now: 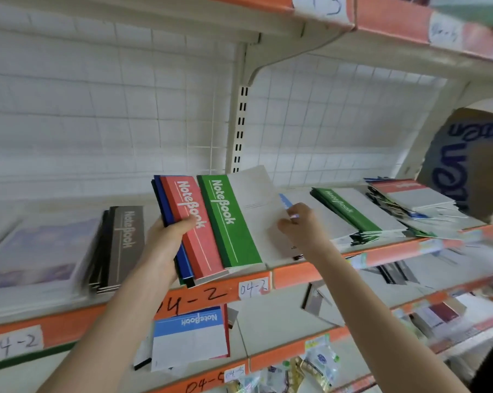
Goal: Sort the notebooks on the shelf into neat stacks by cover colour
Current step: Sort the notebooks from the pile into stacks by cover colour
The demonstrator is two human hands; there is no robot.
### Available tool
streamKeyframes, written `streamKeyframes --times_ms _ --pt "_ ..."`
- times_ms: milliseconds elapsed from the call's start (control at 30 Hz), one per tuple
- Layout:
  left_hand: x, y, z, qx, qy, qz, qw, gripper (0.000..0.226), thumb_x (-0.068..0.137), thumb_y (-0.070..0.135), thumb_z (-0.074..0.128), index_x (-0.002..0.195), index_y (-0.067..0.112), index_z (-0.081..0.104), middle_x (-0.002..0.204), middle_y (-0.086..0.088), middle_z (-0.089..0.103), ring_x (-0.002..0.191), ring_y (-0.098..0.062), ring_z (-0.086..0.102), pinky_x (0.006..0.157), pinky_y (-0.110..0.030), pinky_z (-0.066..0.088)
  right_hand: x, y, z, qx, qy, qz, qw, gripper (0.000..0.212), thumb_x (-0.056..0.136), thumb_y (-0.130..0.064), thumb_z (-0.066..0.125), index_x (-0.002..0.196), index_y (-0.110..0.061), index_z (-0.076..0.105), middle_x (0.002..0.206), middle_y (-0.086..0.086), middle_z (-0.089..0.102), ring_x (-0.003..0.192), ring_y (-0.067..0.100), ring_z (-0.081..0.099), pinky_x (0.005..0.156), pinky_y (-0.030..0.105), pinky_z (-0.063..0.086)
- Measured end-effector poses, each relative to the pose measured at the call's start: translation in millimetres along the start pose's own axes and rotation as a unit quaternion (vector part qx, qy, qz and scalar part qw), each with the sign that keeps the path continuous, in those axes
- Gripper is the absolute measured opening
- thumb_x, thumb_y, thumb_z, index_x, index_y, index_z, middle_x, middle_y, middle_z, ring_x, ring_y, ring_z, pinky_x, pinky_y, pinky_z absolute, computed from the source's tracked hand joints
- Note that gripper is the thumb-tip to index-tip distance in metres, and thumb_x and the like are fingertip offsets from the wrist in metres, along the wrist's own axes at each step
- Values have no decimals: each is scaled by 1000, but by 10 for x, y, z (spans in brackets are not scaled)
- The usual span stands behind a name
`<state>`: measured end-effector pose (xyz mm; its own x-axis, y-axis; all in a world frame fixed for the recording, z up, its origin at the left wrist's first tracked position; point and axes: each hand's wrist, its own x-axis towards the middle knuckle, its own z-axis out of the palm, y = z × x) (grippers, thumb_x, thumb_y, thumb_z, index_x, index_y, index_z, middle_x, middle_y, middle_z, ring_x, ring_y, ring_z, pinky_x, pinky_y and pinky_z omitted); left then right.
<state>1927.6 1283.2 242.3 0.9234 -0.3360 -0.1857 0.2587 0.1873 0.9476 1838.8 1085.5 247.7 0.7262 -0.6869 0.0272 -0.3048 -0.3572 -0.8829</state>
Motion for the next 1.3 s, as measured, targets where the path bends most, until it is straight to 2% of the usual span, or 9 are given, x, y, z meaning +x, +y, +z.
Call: streamKeyframes --times_ms 200,533,667,833,933,1000,1100,1200,1300 --pt "95 -177 766 13 -12 -27 999 23 87 11 61 108 16 53 85 -9 64 72 -25 62 57 -31 46 542 584 -1069 30 86 58 994 22 88 4 48 76 -14 43 64 8 45 51 17 38 31 12 27" --pt "188 -358 1537 40 -24 -34 998 26 88 3 59 113 8 54 85 -11 63 71 -26 61 56 -31 45 1290 1199 -2154 -26 177 65 982 12 85 2 54 93 -8 55 84 16 54 68 24 50 41 25 37" --pt "172 -383 1648 60 -24 -14 998 24 88 6 61 110 12 54 85 -9 64 70 -24 61 53 -29 43 1525 1338 -2196 -237 134 68 960 15 84 -9 58 93 1 64 81 14 58 75 26 53 61 27 38" --pt "145 -430 1725 52 -21 1 998 25 86 8 64 108 17 57 87 -5 66 73 -22 64 54 -29 45 1439 1295 -1972 -465 119 -6 877 26 88 -16 53 111 -5 60 116 16 57 111 33 49 88 39 45" --pt "122 -466 1780 33 -21 9 999 29 85 7 65 110 17 57 92 -5 67 78 -24 64 58 -31 48 1250 1024 -1736 -322 63 -119 937 32 95 -24 47 80 -1 62 80 12 63 75 24 58 68 31 48" --pt "99 -487 1825 22 -19 11 1000 30 84 8 66 111 18 56 92 -4 67 78 -23 64 60 -32 48 1073 777 -1556 -173 -58 -58 981 43 95 -35 45 64 -7 50 60 4 49 53 16 45 54 24 39" --pt "62 -503 1844 11 -6 19 1000 28 84 9 67 109 18 57 91 -3 67 78 -21 64 59 -31 48 946 616 -1324 -118 -155 -16 981 42 87 -40 59 57 -13 46 56 -2 47 51 14 47 47 20 39" --pt "44 -487 1756 1 21 29 999 23 86 12 65 107 19 58 93 -2 68 79 -20 65 60 -30 49 956 574 -1166 -131 -116 -46 983 34 84 -27 63 58 -13 45 57 -2 46 51 14 47 37 14 33" --pt "24 -442 1548 9 70 26 997 15 89 15 62 104 16 57 88 -3 65 72 -18 61 57 -28 45 932 504 -1004 -80 -113 -53 989 13 86 -20 59 81 -10 53 74 1 53 68 20 54 36 15 36"
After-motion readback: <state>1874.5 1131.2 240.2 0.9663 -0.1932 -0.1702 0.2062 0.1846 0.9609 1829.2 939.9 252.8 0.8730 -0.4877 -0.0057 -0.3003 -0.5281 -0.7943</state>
